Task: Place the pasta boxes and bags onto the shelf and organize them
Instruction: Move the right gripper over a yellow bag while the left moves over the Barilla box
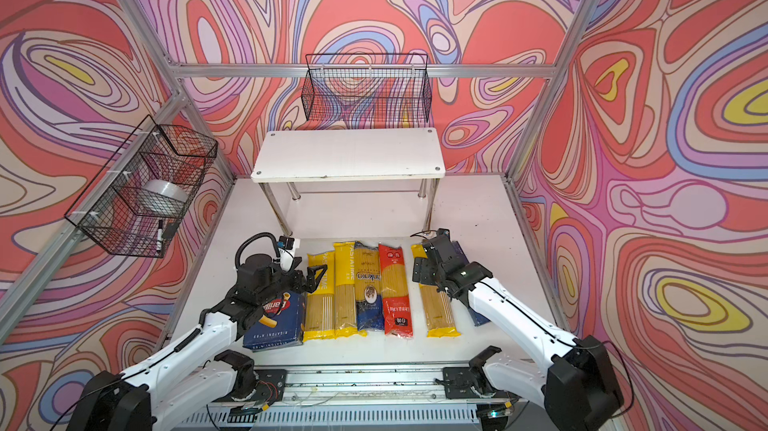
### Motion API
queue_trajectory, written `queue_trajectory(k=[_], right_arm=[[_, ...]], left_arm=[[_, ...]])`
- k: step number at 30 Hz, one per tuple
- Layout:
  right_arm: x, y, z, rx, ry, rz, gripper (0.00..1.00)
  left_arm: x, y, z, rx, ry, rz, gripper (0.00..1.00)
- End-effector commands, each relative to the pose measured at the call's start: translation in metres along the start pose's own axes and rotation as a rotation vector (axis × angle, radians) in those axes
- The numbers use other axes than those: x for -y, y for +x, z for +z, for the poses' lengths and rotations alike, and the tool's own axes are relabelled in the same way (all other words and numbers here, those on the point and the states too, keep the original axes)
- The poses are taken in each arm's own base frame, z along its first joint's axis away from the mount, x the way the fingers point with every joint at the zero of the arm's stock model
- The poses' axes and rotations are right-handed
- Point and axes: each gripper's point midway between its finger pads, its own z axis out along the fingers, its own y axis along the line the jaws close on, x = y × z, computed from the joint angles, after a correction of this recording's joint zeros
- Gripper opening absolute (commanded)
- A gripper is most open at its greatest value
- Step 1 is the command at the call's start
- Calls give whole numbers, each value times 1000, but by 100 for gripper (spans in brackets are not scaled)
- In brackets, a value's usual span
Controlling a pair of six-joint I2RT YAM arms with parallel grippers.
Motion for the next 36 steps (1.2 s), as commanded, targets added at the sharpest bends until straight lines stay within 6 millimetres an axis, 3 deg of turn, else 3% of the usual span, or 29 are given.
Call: queue_trajectory(k=[1, 13, 19, 23, 31, 36], right_arm=[[2, 9, 9, -36, 21, 6, 99], [6, 47, 44, -225, 77, -1, 98], [25, 55, 29, -224, 152, 28, 98], [25, 68, 29, -252, 126, 60, 98], [25, 62, 39, -248, 173, 55, 98], [18, 59, 45, -264, 152, 30, 98]], left_arm=[[9, -6, 5, -4, 50, 0, 100], [19, -3, 7, -53, 98, -28, 100], [20, 3, 11, -63, 120, -41, 100], [28, 4, 17, -84, 167, -65, 100], [54, 14, 33, -115, 240, 0, 100], [53, 16, 32, -116, 218, 29, 100]])
